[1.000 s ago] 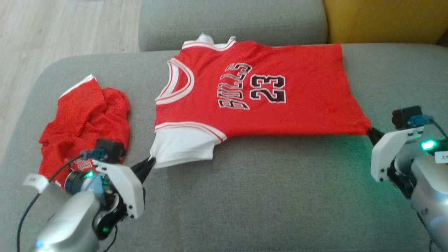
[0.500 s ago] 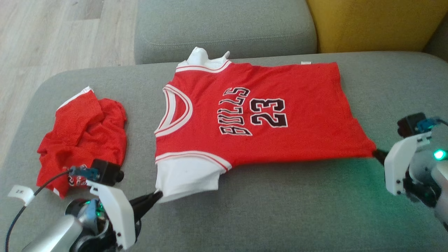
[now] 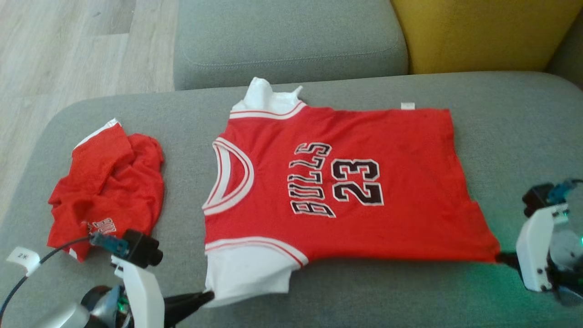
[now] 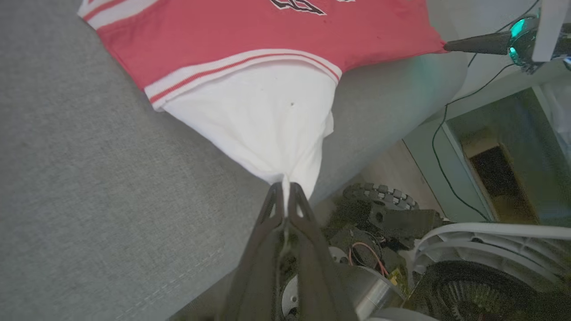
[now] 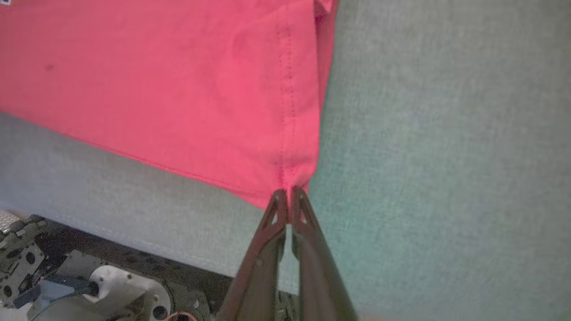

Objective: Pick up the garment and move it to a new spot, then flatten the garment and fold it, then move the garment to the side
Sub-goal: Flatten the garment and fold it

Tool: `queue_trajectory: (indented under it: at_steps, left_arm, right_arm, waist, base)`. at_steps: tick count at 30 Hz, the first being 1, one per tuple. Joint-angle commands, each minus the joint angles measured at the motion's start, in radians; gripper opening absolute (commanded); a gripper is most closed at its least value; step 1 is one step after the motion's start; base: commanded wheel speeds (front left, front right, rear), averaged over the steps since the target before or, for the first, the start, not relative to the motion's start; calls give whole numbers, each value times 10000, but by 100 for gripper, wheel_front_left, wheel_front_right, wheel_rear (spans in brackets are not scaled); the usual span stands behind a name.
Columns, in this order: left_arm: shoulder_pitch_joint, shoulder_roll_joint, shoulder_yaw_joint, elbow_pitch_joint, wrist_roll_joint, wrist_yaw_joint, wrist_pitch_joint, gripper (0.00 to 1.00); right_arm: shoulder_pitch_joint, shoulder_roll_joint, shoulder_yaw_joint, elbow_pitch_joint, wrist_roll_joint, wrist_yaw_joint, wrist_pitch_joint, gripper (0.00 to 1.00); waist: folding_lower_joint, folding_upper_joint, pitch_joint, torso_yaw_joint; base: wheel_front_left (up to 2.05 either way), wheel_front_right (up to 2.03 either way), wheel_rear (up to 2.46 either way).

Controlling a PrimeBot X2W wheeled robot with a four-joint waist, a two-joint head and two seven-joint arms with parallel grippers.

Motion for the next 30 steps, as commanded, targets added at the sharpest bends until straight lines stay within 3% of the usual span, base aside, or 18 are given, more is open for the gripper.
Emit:
queue_trajectory:
  at_steps: [1, 7, 15, 30]
  left_arm:
    - [-373, 583, 470, -500, -179, 50, 86, 0]
    - [-422, 766, 673, -859, -241, 129, 26, 0]
    - [-1265, 734, 1000, -917, 97, 148, -127, 0]
    - [-4021, -483, 1311, 611, 701, 57, -659, 0]
  right_arm:
    - [134, -639, -46, -397, 234, 19, 296, 0]
    - [221, -788, -317, -760, 353, 19, 377, 0]
    - [-282, -424, -804, -813, -219, 19, 143, 0]
    - [-1803, 673, -1412, 116, -1718, 19, -578, 0]
  waist:
    - [1, -1, -4, 5]
    - [1, -1, 83, -6]
    - [1, -1, 412, -73]
    - [1, -1, 1620, -268]
  base:
    - [0, 0, 0]
    - [0, 0, 0]
    - [0, 0, 0]
    - [0, 0, 0]
